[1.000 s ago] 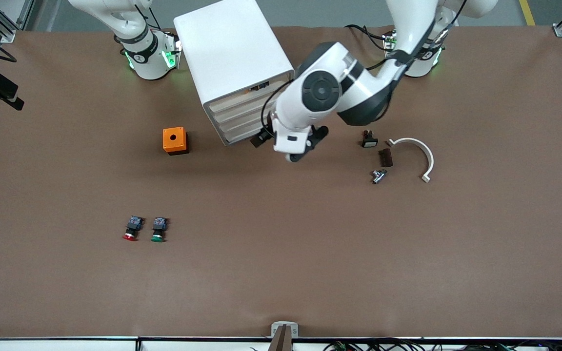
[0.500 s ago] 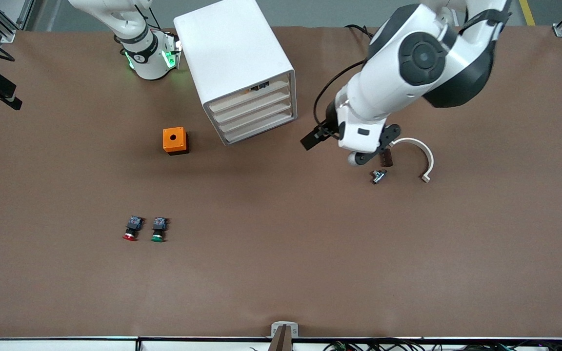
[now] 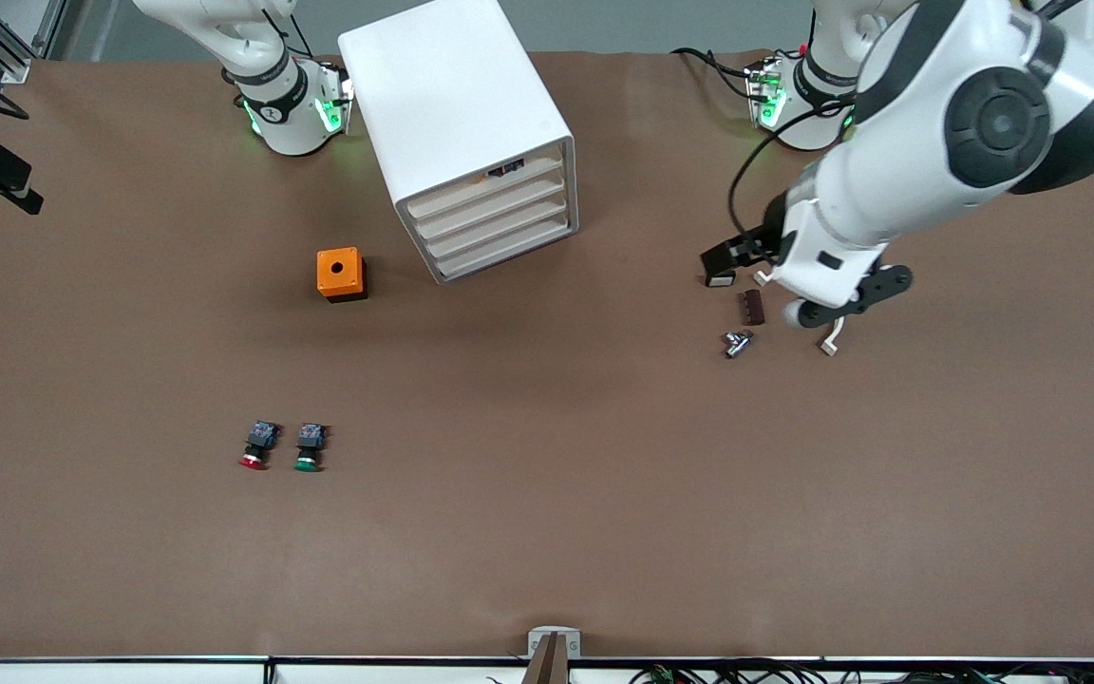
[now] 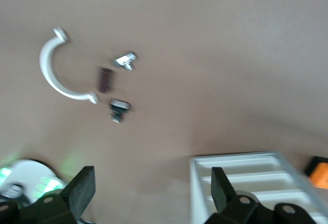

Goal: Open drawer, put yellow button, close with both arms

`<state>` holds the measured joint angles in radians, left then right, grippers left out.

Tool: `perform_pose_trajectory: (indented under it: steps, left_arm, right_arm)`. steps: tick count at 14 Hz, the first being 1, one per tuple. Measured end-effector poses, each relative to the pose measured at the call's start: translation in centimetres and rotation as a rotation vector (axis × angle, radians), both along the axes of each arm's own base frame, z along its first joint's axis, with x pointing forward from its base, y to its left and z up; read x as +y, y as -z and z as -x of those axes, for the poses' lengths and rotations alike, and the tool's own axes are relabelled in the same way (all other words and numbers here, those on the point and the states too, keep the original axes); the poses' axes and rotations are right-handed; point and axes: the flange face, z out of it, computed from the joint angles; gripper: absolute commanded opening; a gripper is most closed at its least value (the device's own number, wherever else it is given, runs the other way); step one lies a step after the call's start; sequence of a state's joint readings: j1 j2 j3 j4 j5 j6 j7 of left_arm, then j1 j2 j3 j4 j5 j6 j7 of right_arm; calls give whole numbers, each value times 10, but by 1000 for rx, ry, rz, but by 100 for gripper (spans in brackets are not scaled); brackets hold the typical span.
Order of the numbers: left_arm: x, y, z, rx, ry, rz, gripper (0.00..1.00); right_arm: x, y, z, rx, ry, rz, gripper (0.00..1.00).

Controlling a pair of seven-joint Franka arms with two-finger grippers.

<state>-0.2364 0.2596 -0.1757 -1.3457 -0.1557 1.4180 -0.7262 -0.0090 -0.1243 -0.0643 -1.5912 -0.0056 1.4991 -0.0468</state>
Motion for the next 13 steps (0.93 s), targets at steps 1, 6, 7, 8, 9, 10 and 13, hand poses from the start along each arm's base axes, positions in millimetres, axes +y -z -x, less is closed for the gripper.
perform_pose_trajectory:
  steps: [1, 6, 7, 8, 9, 10, 13]
  left_arm:
    - [17, -4, -3, -8, 29, -2, 99]
    - [116, -10, -24, -32, 148, 52, 99]
    - [134, -7, -25, -29, 166, 60, 99]
    - [148, -4, -25, -26, 182, 66, 99]
    - [159, -3, -25, -26, 198, 66, 99]
    - [166, -2, -24, -28, 211, 60, 99]
    - [176, -5, -20, -31, 214, 30, 99]
  right_arm:
    - [0, 0, 0, 1, 0, -5, 100]
    - [2, 1, 0, 4, -1, -27, 100]
    - [2, 1, 0, 5, -1, -28, 100]
    - [2, 1, 0, 5, -1, -28, 100]
    - [2, 1, 0, 5, -1, -28, 100]
    - [2, 1, 0, 6, -1, -28, 100]
    - [2, 2, 1, 13, -2, -29, 100]
